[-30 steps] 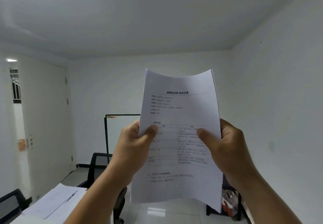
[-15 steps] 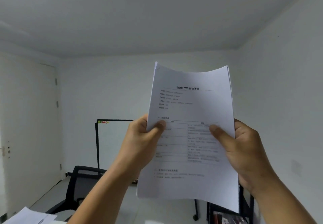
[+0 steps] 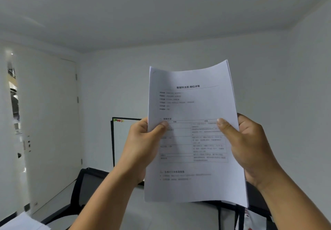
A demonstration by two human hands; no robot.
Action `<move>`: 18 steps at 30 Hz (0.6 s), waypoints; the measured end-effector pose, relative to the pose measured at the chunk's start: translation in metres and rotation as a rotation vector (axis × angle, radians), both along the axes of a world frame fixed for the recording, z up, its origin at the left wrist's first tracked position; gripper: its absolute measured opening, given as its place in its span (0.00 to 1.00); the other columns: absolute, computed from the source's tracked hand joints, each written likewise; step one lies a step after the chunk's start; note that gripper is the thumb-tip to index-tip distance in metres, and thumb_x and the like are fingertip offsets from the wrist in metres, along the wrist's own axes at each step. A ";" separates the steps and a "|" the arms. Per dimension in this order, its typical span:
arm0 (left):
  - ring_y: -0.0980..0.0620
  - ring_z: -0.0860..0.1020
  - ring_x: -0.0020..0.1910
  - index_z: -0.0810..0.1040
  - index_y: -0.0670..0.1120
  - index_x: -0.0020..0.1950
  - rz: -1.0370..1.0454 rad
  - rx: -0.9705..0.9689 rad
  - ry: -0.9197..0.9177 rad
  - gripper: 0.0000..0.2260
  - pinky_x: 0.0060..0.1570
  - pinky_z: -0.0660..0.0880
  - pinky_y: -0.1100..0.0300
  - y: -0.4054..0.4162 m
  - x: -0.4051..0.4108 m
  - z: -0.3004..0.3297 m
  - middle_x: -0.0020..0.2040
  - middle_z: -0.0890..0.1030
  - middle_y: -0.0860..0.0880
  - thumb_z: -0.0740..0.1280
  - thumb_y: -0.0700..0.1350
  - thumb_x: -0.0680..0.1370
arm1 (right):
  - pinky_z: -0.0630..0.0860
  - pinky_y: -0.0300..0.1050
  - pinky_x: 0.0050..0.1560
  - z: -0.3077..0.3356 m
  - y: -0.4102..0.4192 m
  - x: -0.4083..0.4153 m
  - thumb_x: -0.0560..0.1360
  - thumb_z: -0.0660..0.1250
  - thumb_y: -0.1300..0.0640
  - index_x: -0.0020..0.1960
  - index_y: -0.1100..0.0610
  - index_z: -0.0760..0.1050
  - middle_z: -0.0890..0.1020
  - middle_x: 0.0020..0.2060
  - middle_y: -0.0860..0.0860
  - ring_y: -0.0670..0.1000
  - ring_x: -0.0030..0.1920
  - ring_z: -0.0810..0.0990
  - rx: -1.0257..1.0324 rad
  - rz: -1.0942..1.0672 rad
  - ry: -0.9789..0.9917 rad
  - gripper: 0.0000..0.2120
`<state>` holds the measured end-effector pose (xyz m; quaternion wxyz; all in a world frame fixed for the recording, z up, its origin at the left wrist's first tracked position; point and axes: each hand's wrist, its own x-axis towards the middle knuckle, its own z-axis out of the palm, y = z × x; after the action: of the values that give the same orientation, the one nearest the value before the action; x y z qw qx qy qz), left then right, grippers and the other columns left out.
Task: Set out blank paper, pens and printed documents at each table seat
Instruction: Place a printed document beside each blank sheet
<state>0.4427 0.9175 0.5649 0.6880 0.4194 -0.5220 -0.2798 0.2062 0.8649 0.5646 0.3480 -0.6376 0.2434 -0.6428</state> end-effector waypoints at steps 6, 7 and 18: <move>0.48 0.90 0.47 0.90 0.57 0.53 -0.007 0.023 0.013 0.09 0.43 0.87 0.49 -0.123 0.032 -0.015 0.51 0.91 0.50 0.70 0.47 0.86 | 0.85 0.39 0.46 -0.012 -0.121 0.034 0.86 0.69 0.56 0.58 0.49 0.86 0.91 0.53 0.46 0.48 0.53 0.90 0.006 -0.029 0.020 0.07; 0.49 0.90 0.47 0.90 0.57 0.53 -0.003 0.024 0.013 0.09 0.41 0.86 0.52 -0.138 0.036 -0.015 0.50 0.91 0.50 0.70 0.47 0.87 | 0.85 0.38 0.47 -0.013 -0.134 0.039 0.86 0.69 0.56 0.58 0.49 0.86 0.91 0.53 0.45 0.48 0.53 0.90 0.006 -0.036 0.025 0.07; 0.54 0.88 0.42 0.89 0.55 0.51 0.032 0.011 0.019 0.10 0.37 0.82 0.62 -0.354 0.091 -0.003 0.49 0.91 0.51 0.70 0.45 0.87 | 0.85 0.57 0.61 -0.012 -0.356 0.111 0.86 0.68 0.51 0.55 0.40 0.85 0.90 0.53 0.42 0.46 0.54 0.89 -0.003 -0.087 0.047 0.08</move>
<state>0.5334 0.5636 0.5624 0.6951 0.4288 -0.5071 -0.2756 0.3168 0.5092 0.5530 0.3127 -0.6420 0.2780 -0.6424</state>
